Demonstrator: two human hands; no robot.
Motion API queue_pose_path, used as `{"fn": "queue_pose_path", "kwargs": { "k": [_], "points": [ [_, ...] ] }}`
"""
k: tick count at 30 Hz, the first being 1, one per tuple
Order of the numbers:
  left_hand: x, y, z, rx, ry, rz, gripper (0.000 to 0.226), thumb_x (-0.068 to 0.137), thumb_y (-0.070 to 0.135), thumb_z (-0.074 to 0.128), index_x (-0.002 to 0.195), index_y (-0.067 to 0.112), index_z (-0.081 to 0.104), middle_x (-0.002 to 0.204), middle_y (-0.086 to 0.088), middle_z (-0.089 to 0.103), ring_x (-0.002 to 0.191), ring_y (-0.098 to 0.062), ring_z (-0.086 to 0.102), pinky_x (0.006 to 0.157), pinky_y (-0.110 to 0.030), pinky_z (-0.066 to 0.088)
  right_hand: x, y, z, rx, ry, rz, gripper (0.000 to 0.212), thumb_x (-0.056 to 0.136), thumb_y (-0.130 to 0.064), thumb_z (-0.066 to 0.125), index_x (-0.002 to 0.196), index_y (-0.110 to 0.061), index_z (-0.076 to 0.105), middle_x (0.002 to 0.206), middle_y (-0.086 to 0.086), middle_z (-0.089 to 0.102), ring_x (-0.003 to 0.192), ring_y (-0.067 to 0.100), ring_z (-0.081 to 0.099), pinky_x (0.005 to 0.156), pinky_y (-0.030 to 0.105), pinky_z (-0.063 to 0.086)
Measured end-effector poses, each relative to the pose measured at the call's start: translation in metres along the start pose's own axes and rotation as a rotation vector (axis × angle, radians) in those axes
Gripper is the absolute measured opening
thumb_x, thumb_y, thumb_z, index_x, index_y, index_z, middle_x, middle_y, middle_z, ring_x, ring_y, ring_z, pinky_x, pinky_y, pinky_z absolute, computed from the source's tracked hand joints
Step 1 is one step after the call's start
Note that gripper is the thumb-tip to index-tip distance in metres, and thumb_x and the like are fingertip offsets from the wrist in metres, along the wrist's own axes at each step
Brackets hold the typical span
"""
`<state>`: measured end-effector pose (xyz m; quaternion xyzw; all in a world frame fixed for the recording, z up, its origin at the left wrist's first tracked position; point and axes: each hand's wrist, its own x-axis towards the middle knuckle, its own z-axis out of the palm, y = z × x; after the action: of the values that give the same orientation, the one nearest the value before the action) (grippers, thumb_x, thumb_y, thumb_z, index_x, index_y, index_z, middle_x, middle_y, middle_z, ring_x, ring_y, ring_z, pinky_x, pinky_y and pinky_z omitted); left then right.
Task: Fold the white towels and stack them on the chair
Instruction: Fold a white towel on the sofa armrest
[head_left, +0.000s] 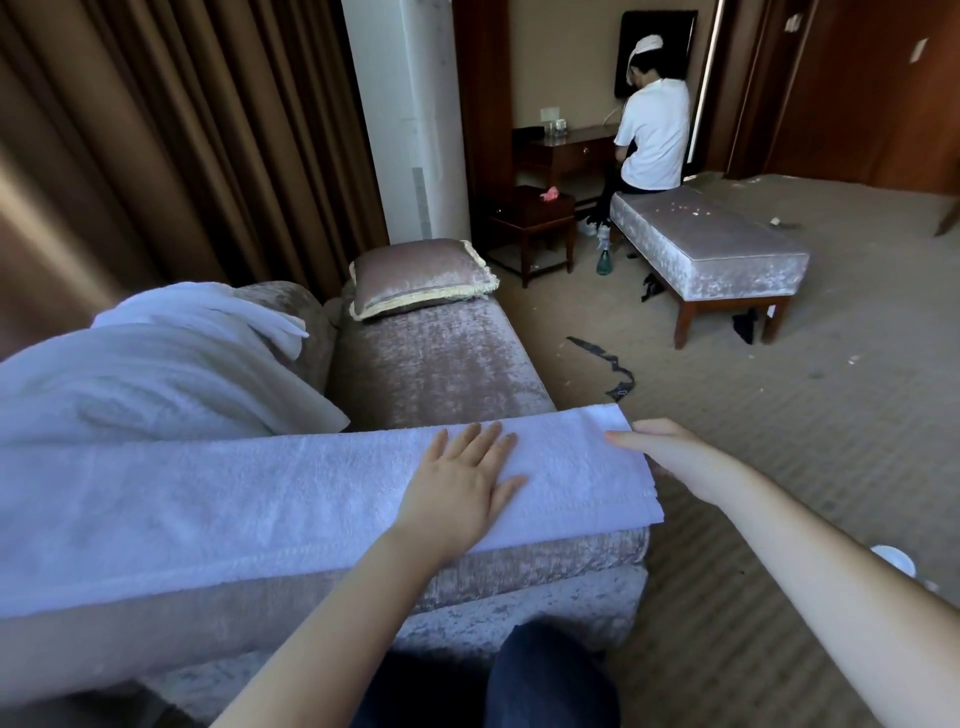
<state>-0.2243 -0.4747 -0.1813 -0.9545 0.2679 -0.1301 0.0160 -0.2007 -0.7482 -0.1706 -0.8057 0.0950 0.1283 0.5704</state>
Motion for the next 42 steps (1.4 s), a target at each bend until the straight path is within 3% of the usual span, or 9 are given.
{"fn": "queue_pose_path", "kwargs": {
  "k": [4,10,15,20,24,28,34,38,42],
  "points": [
    [-0.004,0.003,0.001,0.079,-0.055,-0.01,0.079,0.09,0.056,-0.012,0.155,0.022,0.015,0.161,-0.001,0.019,0.148,-0.022,0.018,0.121,-0.044,0.008,-0.016,0.013,-0.004,-0.15,0.036,-0.07,0.028,0.09,-0.031,0.064,0.077,-0.01,0.051,0.075,0.002,0.05,0.07,0.015,0.047,0.065,0.027,0.033],
    [-0.005,0.003,0.002,-0.025,0.065,0.008,0.067,0.097,0.053,0.011,0.148,0.02,0.038,0.152,-0.001,0.041,0.139,-0.022,0.039,0.118,-0.049,0.014,-0.039,-0.004,-0.007,-0.337,0.201,-0.296,0.027,0.088,-0.015,0.064,0.079,0.009,0.055,0.069,0.006,0.046,0.065,0.016,0.042,0.058,0.03,0.029],
    [-0.002,0.005,-0.042,-0.907,0.261,-0.27,0.006,0.092,0.021,0.061,0.091,0.019,0.067,0.09,0.008,0.067,0.081,-0.011,0.06,0.08,-0.027,0.049,-0.073,-0.06,0.017,-0.371,0.154,-0.467,0.024,0.087,-0.015,0.066,0.069,-0.004,0.054,0.054,-0.008,0.044,0.051,0.004,0.038,0.053,0.018,0.029],
    [-0.007,-0.009,-0.103,-1.419,0.137,-0.424,0.021,0.097,0.025,0.057,0.088,0.008,0.065,0.08,-0.007,0.071,0.07,-0.022,0.069,0.07,-0.034,0.058,-0.096,-0.118,0.08,-0.399,0.095,-0.654,0.016,0.079,-0.018,0.073,0.068,-0.02,0.061,0.072,0.0,0.065,0.072,0.021,0.062,0.068,0.035,0.048],
    [-0.025,-0.047,-0.124,-1.369,0.206,-0.541,0.037,0.09,0.04,0.065,0.071,0.009,0.06,0.063,-0.004,0.064,0.06,-0.016,0.063,0.059,-0.027,0.054,-0.107,-0.143,0.129,-0.342,-0.02,-0.678,0.011,0.083,-0.024,0.071,0.075,-0.026,0.064,0.069,-0.012,0.066,0.068,0.004,0.062,0.064,0.021,0.049],
    [-0.046,-0.084,-0.123,-0.969,0.208,-0.659,0.038,0.08,0.022,0.069,0.06,0.01,0.039,0.054,0.003,0.033,0.052,-0.013,0.031,0.045,-0.019,0.024,-0.105,-0.123,0.175,-0.369,-0.13,-0.743,0.019,0.091,-0.034,0.065,0.103,-0.018,0.066,0.104,-0.014,0.067,0.101,0.0,0.059,0.083,0.012,0.042],
    [-0.073,-0.131,-0.128,-1.017,0.224,-0.866,0.029,0.074,0.027,0.065,0.079,-0.002,0.062,0.073,-0.008,0.051,0.066,-0.02,0.05,0.06,-0.031,0.04,-0.086,-0.058,0.21,-0.781,0.401,-0.922,0.064,0.077,-0.065,0.052,0.123,-0.021,0.052,0.139,0.0,0.05,0.125,0.019,0.045,0.097,0.035,0.042],
    [-0.087,-0.148,-0.123,-1.037,0.214,-0.917,0.031,0.087,0.02,0.064,0.09,-0.01,0.062,0.074,-0.011,0.05,0.054,-0.018,0.043,0.045,-0.024,0.032,-0.078,-0.041,0.222,-0.58,0.445,-0.905,0.062,0.069,-0.013,0.076,0.126,-0.017,0.052,0.142,0.003,0.047,0.127,0.022,0.042,0.101,0.042,0.043],
    [-0.097,-0.157,-0.12,-1.044,0.241,-0.91,0.02,0.09,0.016,0.062,0.089,-0.003,0.064,0.072,-0.011,0.049,0.053,-0.017,0.041,0.042,-0.022,0.03,-0.071,-0.043,0.233,-0.48,0.478,-0.895,0.079,0.054,0.021,0.064,0.126,-0.012,0.056,0.137,0.005,0.053,0.124,0.019,0.044,0.096,0.038,0.05]
  ]
}}
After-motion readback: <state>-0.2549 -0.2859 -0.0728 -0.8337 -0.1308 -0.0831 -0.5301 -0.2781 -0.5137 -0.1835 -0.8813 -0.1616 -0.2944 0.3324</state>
